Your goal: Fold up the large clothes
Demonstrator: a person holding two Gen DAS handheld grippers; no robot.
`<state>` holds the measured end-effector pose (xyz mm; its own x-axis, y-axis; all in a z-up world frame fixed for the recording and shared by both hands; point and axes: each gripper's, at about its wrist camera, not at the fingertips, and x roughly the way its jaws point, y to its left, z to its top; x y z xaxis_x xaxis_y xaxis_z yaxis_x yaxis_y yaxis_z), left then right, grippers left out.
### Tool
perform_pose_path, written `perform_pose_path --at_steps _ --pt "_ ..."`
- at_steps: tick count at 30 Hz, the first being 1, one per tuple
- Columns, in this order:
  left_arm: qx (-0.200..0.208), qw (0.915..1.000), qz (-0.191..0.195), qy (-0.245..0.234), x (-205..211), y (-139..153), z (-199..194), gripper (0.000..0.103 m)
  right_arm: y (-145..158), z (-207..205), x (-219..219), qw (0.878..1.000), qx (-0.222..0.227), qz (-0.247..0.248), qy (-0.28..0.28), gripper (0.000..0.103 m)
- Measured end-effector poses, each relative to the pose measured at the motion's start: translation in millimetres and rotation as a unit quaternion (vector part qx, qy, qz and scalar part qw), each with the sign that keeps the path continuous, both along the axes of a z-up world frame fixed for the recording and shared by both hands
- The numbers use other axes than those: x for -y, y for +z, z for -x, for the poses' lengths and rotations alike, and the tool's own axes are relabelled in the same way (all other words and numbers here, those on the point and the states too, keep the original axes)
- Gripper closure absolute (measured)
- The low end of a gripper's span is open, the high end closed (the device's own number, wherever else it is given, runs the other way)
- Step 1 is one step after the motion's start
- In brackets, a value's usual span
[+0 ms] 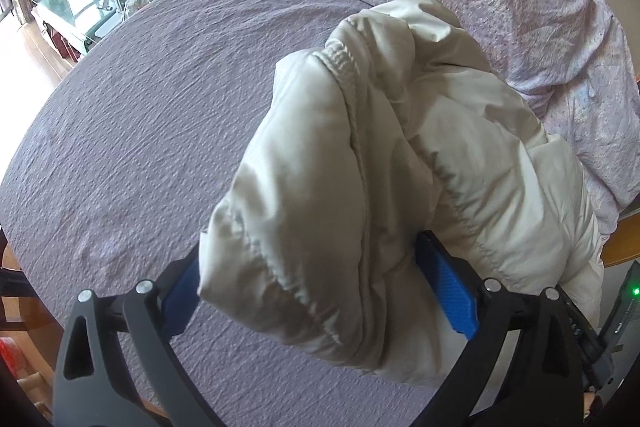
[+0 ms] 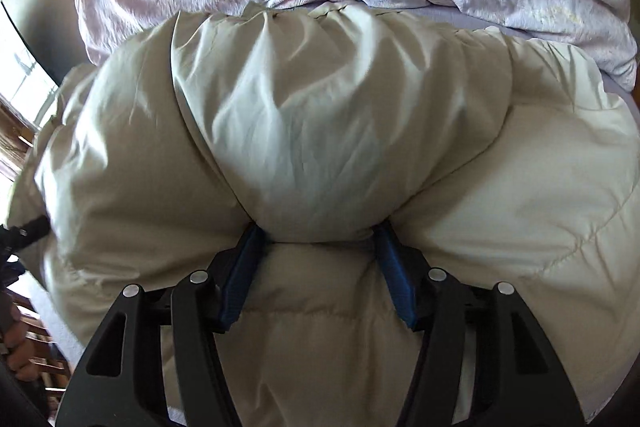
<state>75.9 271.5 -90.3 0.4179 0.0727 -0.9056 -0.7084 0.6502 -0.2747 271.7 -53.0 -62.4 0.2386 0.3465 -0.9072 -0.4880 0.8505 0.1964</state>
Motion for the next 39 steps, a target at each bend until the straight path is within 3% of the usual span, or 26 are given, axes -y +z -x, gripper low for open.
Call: perform_pose_path --at_steps 15,21,23,25,30,39 --pt "0.02 0.9985 0.041 0.028 -4 -13 -22 0.005 -4 -1 0 1.0 -0.007 -0.005 -0.004 0.043" --pt "0.05 0.9975 0.042 0.03 2 -4 -22 0.042 -4 0 0 1.0 -0.008 -0.01 -0.003 0.043" --pt "0.058 0.997 0.04 0.031 2 2 -20 0.058 -4 0 0 1.0 -0.008 -0.011 -0.002 0.043" --pt "0.067 0.9966 0.039 0.029 3 12 -18 0.066 -4 0 0 1.0 -0.008 -0.012 -0.002 0.043" --pt "0.096 0.9948 0.028 0.019 12 43 -20 0.073 -4 -1 0 1.0 -0.01 -0.016 0.0 0.043" --pt "0.169 0.985 0.017 -0.034 60 107 -34 0.074 -3 -6 5 0.999 -0.018 -0.034 0.007 0.042"
